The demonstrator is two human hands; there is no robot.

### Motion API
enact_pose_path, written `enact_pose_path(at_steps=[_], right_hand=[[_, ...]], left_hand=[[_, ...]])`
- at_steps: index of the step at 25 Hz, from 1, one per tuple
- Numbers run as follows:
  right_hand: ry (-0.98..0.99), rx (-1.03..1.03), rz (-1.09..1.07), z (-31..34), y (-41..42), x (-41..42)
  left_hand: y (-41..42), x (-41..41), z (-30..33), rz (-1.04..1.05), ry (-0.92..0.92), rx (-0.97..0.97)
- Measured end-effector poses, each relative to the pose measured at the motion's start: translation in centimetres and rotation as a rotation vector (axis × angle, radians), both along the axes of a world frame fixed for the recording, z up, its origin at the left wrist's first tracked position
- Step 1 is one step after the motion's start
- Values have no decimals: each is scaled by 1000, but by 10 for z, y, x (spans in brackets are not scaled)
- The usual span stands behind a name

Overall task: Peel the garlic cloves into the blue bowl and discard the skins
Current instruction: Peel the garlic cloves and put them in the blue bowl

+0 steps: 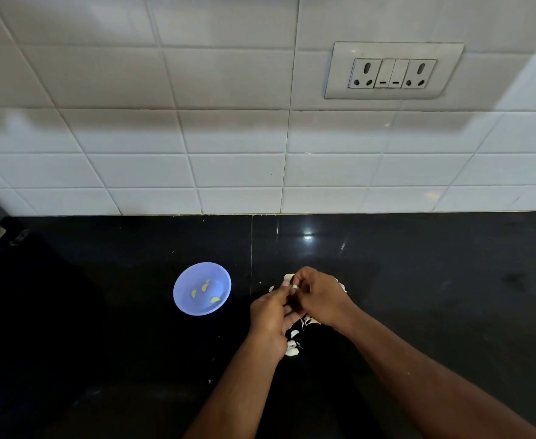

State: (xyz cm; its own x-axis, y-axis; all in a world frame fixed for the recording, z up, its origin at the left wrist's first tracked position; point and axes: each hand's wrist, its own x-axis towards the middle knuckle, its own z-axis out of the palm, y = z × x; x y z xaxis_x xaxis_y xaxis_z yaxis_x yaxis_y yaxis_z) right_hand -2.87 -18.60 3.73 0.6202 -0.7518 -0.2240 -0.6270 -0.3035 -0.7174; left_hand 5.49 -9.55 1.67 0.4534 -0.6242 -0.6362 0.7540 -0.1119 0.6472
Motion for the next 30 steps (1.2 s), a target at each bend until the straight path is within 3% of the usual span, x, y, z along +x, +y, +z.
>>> enact_pose_path(at_steps=[6,15,21,30], right_hand=[[-60,50,-83,-6,-1,-5],[-410,397,-157,5,7,2],[-591,474,-282,2,31,12],[-664,527,-420,-10,42,20]], left_hand=[[-8,10,0,-118,-31,41],[6,30,8,-104,100,-66],[11,30,4,-64,55,-64],[5,22,3,-97,35,-53]])
